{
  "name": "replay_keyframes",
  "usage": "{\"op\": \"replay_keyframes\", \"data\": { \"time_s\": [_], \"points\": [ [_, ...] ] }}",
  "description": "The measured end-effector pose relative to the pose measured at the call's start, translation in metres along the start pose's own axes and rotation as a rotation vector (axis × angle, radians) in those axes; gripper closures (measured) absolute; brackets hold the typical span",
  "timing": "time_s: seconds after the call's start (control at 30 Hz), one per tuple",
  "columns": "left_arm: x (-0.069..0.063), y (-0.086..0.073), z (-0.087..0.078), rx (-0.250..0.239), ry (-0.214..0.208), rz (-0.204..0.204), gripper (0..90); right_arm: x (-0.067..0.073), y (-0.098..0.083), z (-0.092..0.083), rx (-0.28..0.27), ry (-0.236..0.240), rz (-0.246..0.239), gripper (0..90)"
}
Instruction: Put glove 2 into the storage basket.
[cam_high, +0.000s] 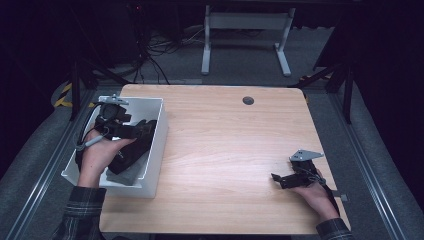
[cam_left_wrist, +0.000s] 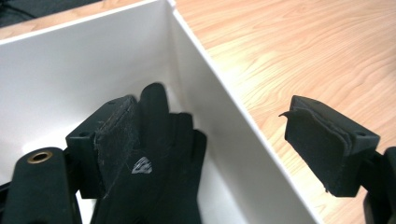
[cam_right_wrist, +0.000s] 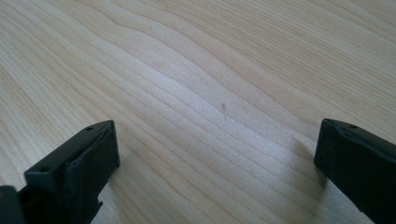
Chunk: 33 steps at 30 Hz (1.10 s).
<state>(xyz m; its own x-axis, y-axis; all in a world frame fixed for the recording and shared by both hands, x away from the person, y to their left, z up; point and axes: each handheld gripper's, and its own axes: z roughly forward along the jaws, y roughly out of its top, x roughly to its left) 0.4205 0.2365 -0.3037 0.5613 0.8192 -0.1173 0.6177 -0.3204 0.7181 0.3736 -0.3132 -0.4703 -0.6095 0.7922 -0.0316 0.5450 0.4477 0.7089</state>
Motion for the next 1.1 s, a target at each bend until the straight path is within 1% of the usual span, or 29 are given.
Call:
{"op": "replay_keyframes", "data": {
  "time_s": [0.07, 0.17, 0.2, 0.3, 0.33, 0.37, 0.43, 0.53, 0.57, 0.6, 0.63, 0.7, 0.73, 0.8, 0.97, 1.0, 1.1],
  "points": [
    [-0.004, 0.003, 0.0, -0.006, -0.009, 0.009, 17.4, 0.0, 0.0, 0.0, 0.0, 0.0, 0.0, 0.3],
    [-0.011, 0.007, 0.001, -0.019, -0.033, 0.016, 17.4, 0.0, 0.0, 0.0, 0.0, 0.0, 0.0, 0.3],
    [-0.014, 0.009, 0.002, -0.02, -0.043, 0.023, 17.4, 0.0, 0.0, 0.0, 0.0, 0.0, 0.0, 0.3],
    [-0.023, 0.011, 0.006, -0.026, -0.065, 0.03, 17.5, 0.0, 0.0, 0.0, 0.0, 0.0, 0.0, 0.2],
    [-0.027, 0.012, 0.007, -0.029, -0.073, 0.04, 17.4, 0.0, 0.0, 0.0, 0.0, 0.0, 0.0, 0.2],
    [-0.029, 0.013, 0.008, -0.027, -0.082, 0.048, 17.5, 0.0, 0.0, 0.0, 0.0, -0.002, 0.0, 0.2],
    [-0.035, 0.014, 0.011, -0.033, -0.093, 0.051, 17.4, 0.0, 0.0, 0.0, 0.0, -0.002, 0.0, 0.2],
    [-0.044, 0.016, 0.015, -0.039, -0.122, 0.055, 17.6, 0.001, 0.0, 0.0, -0.001, 0.001, 0.0, 0.2],
    [-0.046, 0.016, 0.016, -0.042, -0.126, 0.063, 17.7, 0.001, 0.0, 0.0, -0.001, 0.001, -0.001, 0.2],
    [-0.05, 0.016, 0.018, -0.043, -0.132, 0.06, 17.7, 0.001, 0.0, 0.0, -0.001, 0.002, 0.0, 0.2],
    [-0.052, 0.016, 0.019, -0.044, -0.136, 0.067, 17.7, 0.001, 0.0, 0.0, 0.0, 0.002, -0.002, 0.2],
    [-0.06, 0.017, 0.023, -0.041, -0.151, 0.076, 17.7, 0.001, 0.0, 0.0, 0.0, 0.004, -0.004, 0.2],
    [-0.065, 0.017, 0.026, -0.039, -0.159, 0.088, 17.8, 0.001, 0.0, 0.0, 0.0, 0.004, -0.004, 0.1],
    [-0.073, 0.016, 0.032, -0.033, -0.177, 0.095, 17.8, 0.001, 0.0, 0.0, 0.001, 0.003, -0.005, 0.2],
    [-0.089, 0.015, 0.045, -0.025, -0.197, 0.113, 17.6, 0.001, 0.0, 0.0, 0.0, 0.005, -0.004, 0.2],
    [-0.092, 0.015, 0.048, -0.023, -0.198, 0.123, 17.6, 0.001, 0.0, 0.0, 0.0, 0.005, -0.005, 0.2],
    [-0.102, 0.013, 0.057, -0.018, -0.215, 0.136, 17.5, 0.001, 0.0, 0.0, 0.0, 0.005, -0.005, 0.2]
  ]
}}
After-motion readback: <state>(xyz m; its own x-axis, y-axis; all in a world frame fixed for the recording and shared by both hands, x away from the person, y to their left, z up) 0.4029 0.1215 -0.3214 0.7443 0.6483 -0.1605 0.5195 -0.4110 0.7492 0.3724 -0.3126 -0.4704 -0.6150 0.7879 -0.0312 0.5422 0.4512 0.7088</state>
